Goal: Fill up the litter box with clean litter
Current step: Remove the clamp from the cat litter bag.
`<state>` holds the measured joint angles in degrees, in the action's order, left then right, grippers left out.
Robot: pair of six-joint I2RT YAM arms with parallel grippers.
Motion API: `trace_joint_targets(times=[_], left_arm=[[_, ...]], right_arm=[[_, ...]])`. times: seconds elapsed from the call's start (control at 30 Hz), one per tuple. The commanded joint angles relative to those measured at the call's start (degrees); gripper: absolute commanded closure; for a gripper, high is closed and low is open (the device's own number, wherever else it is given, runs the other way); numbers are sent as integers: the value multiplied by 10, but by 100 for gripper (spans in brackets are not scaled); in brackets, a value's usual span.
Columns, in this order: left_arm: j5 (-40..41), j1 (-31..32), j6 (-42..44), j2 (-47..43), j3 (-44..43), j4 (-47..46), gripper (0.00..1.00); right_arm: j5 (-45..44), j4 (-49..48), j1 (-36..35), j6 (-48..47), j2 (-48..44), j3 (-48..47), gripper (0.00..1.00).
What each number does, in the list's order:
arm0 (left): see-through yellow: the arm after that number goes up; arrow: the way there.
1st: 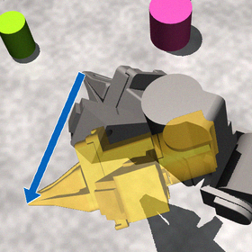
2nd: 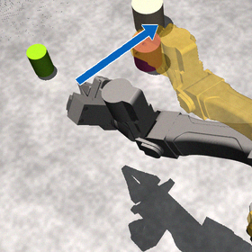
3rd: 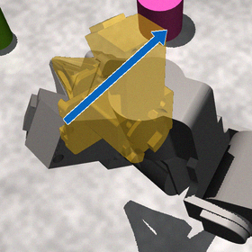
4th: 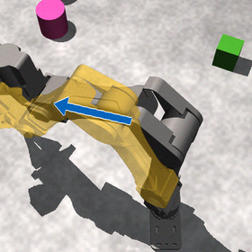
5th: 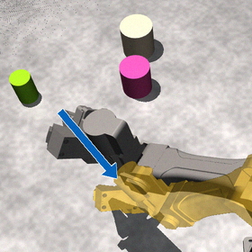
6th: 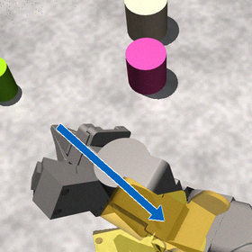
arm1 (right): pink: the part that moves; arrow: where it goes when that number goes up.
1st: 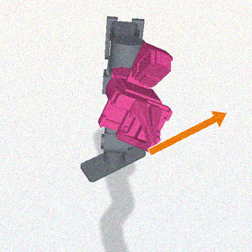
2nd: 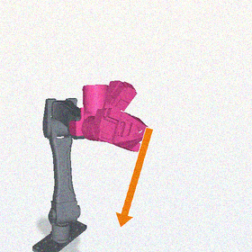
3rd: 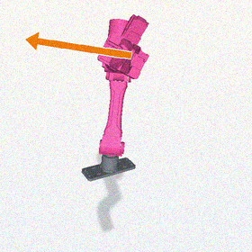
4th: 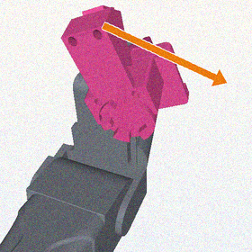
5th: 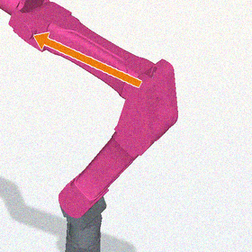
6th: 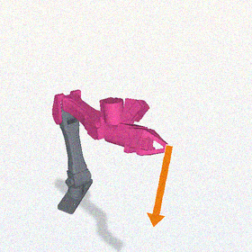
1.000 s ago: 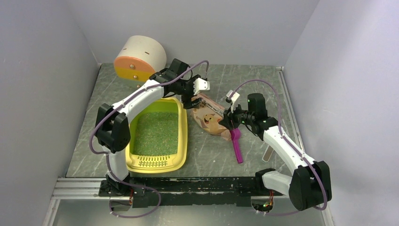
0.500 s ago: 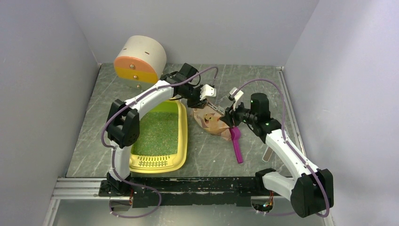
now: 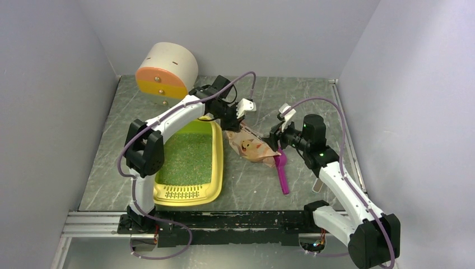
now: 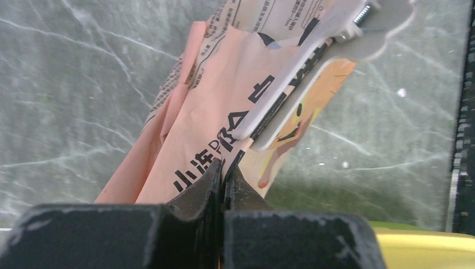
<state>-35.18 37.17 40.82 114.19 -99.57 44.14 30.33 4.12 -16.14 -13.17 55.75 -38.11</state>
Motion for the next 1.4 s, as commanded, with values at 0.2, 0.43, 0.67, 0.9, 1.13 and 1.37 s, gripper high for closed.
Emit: trace_joint_targets(times=[0.2, 0.43, 0.67, 0.9, 1.13, 1.37], left_arm=[[-86, 33, -172, -83, 54, 33, 95], [-59, 43, -220, -92, 53, 36, 95], [-22, 49, -214, -90, 77, 24, 95], [-4, 55, -217, -97, 88, 4, 73], [9, 56, -214, -103, 101, 6, 66], [23, 56, -224, -135, 131, -16, 64]], right_arm=[[79, -59, -2, -13, -11, 13, 39], [110, -6, -1, -75, -14, -3, 37], [106, 127, -1, -210, -1, -43, 35], [47, 239, -6, -324, 4, -94, 34], [65, 260, -8, -331, 39, -111, 38], [102, 233, -8, -318, 39, -103, 41]])
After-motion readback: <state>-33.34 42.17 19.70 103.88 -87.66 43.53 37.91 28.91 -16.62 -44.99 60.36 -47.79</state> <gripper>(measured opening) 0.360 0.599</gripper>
